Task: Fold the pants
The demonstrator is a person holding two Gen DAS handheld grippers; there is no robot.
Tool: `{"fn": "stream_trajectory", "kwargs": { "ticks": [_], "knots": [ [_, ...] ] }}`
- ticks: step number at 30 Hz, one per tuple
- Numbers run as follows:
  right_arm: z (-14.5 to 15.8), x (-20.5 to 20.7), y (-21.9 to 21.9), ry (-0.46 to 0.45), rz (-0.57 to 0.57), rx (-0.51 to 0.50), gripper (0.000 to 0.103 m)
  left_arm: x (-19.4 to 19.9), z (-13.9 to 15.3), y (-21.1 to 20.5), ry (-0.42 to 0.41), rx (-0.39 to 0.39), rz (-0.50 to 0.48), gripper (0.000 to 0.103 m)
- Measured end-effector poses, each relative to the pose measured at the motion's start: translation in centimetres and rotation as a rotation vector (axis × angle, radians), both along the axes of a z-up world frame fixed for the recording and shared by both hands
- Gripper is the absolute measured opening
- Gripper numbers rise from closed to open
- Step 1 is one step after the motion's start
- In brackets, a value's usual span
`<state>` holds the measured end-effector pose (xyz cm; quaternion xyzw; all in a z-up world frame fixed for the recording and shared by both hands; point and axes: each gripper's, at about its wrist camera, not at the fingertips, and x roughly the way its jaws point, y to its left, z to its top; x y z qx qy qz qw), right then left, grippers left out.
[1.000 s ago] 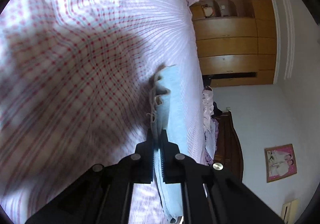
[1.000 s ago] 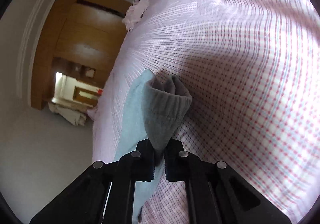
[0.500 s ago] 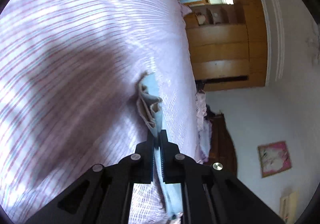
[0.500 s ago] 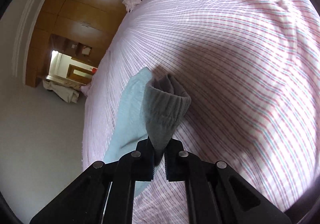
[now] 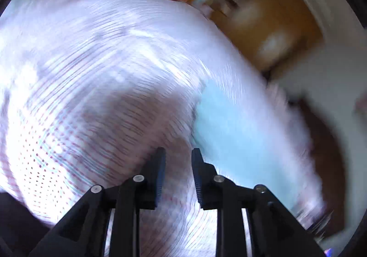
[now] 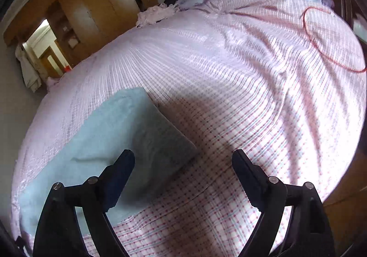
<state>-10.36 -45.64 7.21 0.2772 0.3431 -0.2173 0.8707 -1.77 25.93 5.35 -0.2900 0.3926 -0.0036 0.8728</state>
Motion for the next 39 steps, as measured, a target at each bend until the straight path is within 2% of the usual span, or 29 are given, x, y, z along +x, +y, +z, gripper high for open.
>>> {"fn": "stream_trajectory", "kwargs": {
  "ticks": [1,4,6,7,9,12,14,17,19,20,21,22,23,25,27,30,33,36,39],
  "knots": [
    [-0.4,0.3,-0.2,-0.006,-0.002,0.014,0.083,0.8,0.8,-3.0,0.006,0.051,-0.105,0.023],
    [-1.4,1.0,0.1,-0.010,0.000,-0.017,0.089,1.3,2.5,-11.5,-0.046,0.113,-0.353,0.024],
    [-1.1,1.3,0.9,-0.014,0.029,-0.054,0.090,0.7,3.1,-19.5,-0.105,0.174,-0.532,0.036],
    [-1.1,1.4,1.2,-0.018,0.049,-0.068,0.090,0.1,3.0,-22.8,-0.122,0.211,-0.581,0.037],
    [-1.3,1.4,1.6,-0.026,0.063,-0.081,0.090,-0.8,2.1,-28.0,-0.152,0.195,-0.671,0.038],
    [-1.4,1.6,2.0,-0.034,0.071,-0.087,0.083,-0.6,-0.1,-32.5,-0.121,0.151,-0.744,0.038],
    [-1.3,1.4,2.6,-0.038,0.094,-0.107,0.079,-1.1,-0.8,-34.4,-0.096,0.156,-0.774,0.038],
    [-1.3,1.3,3.1,-0.045,0.114,-0.106,0.073,-0.8,-1.6,-35.8,-0.086,0.209,-0.760,0.037],
    [-1.5,1.6,3.1,-0.046,0.137,-0.079,0.057,0.0,-1.8,-36.1,-0.089,0.203,-0.729,0.030],
    [-1.5,1.7,3.2,-0.042,0.145,-0.076,0.053,0.1,-1.8,-36.2,-0.091,0.204,-0.715,0.023],
    [-1.6,1.8,3.3,-0.036,0.151,-0.080,0.045,0.1,-1.7,-36.0,-0.097,0.209,-0.699,0.016],
    [-1.6,1.9,3.4,-0.029,0.158,-0.087,0.034,-0.1,-1.6,-35.6,-0.109,0.213,-0.695,0.015],
    [-1.7,1.9,3.5,-0.023,0.161,-0.094,0.031,-0.4,-1.6,-35.6,-0.127,0.220,-0.698,0.010],
    [-1.6,1.7,3.3,-0.028,0.152,-0.096,0.018,-1.5,-1.1,-36.1,-0.180,0.263,-0.710,0.007],
    [-1.4,1.3,2.8,-0.047,0.135,-0.073,0.014,-2.4,-0.5,-36.7,-0.215,0.296,-0.736,0.005],
    [-1.3,1.0,2.1,-0.072,0.125,-0.032,0.014,-2.7,-0.4,-37.2,-0.179,0.310,-0.758,0.004],
    [-1.3,1.1,2.1,-0.063,0.122,-0.024,0.015,-1.6,-1.8,-36.3,-0.094,0.201,-0.752,0.004],
    [-1.2,1.2,1.9,-0.042,0.092,-0.047,0.028,0.0,-4.2,-35.8,0.012,0.112,-0.756,0.003],
    [0.2,1.2,2.3,-0.020,0.050,-0.124,0.035,0.4,-4.9,-34.9,0.025,0.033,-0.759,0.004]
  ]
}}
